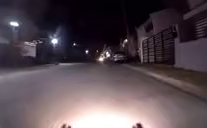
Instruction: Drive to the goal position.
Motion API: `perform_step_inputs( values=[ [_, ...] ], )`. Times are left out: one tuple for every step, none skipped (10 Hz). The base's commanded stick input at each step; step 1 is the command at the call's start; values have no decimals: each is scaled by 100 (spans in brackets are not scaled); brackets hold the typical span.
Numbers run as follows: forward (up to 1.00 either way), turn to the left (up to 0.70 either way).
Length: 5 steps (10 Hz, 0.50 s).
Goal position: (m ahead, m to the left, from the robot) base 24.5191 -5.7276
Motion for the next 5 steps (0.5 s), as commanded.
perform_step_inputs(
  values=[
    [60, 0],
    [60, 0],
    [60, -2],
    [60, -14],
    [60, -15]
  ],
)
